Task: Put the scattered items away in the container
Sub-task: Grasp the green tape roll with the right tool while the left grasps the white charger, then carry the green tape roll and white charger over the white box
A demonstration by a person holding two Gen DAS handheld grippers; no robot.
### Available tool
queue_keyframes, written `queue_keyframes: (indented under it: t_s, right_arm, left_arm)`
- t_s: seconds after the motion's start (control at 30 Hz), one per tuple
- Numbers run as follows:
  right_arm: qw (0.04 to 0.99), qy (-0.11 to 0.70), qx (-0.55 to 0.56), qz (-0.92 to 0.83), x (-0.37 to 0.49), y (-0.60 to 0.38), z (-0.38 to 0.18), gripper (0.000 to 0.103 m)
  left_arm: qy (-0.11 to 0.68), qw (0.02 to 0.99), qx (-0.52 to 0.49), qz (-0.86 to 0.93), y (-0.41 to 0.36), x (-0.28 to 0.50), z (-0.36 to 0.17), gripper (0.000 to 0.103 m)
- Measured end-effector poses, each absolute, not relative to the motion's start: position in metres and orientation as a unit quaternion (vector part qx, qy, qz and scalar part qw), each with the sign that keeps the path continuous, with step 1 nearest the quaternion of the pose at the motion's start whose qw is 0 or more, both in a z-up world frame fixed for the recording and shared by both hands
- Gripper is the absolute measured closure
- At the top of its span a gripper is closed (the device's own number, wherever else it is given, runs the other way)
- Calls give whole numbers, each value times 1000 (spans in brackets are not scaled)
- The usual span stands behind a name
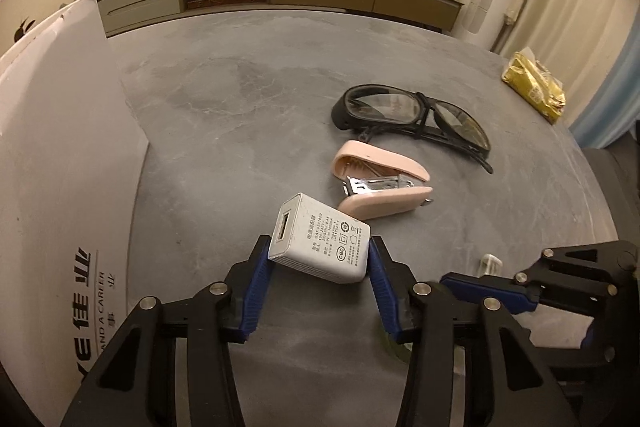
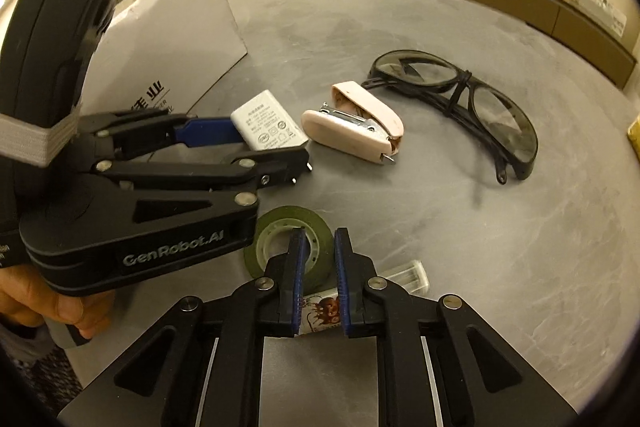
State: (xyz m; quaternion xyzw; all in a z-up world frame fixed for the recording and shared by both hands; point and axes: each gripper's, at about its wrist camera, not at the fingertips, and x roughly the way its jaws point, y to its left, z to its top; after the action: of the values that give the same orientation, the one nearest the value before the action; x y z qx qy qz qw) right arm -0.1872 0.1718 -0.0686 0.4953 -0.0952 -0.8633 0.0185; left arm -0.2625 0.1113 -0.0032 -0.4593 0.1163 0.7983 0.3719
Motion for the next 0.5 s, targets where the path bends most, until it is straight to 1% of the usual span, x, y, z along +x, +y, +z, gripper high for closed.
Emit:
queue_keyframes:
  t_s: [0.2,0.5]
  right_arm:
    - [19,-123,493,-861,-185,177,-67,89]
    - [23,-132,472,-871,-175,173,-48,89]
  left_arm:
    - [88,374,-450,806,102,-261,4,55]
    - [82,379,-440,810,95,-244,24,55]
